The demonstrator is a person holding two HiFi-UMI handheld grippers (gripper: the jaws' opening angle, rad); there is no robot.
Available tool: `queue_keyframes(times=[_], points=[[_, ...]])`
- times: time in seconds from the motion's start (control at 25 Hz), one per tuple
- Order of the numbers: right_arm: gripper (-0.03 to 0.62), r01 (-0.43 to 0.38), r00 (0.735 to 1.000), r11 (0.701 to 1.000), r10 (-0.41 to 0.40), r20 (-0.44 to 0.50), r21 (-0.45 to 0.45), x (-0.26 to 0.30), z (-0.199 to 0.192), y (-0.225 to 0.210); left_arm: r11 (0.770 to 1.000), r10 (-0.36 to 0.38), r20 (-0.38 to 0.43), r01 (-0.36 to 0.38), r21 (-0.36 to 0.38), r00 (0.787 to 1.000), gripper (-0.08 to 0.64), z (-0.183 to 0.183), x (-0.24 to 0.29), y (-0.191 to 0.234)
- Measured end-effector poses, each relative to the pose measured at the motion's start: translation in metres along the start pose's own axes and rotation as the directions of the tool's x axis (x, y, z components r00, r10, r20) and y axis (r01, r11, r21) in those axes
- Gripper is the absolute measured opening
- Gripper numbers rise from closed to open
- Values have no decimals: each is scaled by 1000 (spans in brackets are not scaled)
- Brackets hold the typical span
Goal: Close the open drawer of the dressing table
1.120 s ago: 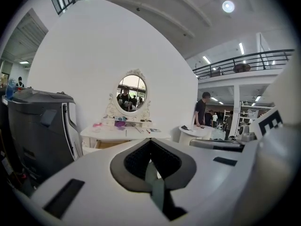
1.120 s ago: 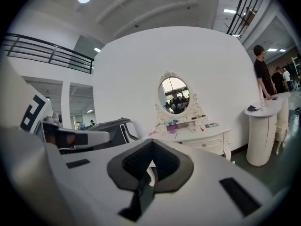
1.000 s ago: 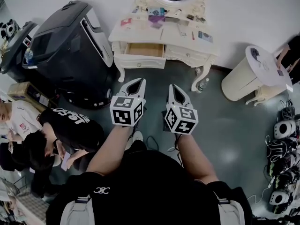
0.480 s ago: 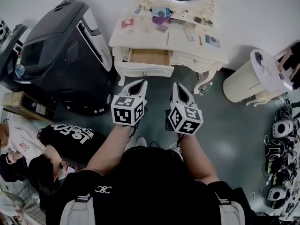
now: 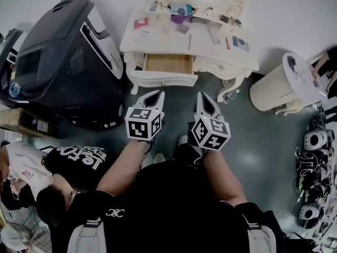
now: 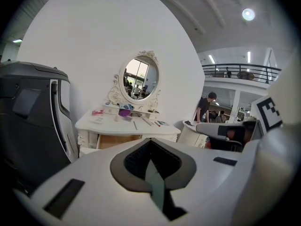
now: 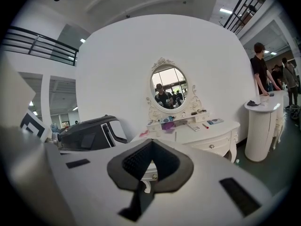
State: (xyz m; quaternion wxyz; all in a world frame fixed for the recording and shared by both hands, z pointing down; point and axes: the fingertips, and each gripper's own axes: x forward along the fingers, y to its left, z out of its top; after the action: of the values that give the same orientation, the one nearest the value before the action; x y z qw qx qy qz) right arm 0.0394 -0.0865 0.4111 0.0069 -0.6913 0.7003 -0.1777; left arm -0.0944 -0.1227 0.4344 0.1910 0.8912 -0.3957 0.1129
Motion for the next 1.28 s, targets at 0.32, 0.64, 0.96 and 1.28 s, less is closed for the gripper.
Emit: queue_keyframes(times=[0.32, 0.64, 0.96, 1.28], points=[[9, -50, 999, 999, 50, 19, -18, 38, 13, -7, 999, 47, 38, -46, -15, 998, 2, 15, 28, 18], [9, -97, 995, 995, 98, 7, -28, 91, 18, -27, 993, 107, 14, -106, -45, 994, 2, 18, 66, 34], [9, -176, 982, 983, 171, -82, -60, 158, 19, -55, 973, 212, -125, -221, -62, 969, 2, -17, 122, 61], [9, -298, 942, 949, 275, -191, -103, 210, -1, -67, 933, 333, -319, -359, -26, 887, 2, -97, 164, 97]])
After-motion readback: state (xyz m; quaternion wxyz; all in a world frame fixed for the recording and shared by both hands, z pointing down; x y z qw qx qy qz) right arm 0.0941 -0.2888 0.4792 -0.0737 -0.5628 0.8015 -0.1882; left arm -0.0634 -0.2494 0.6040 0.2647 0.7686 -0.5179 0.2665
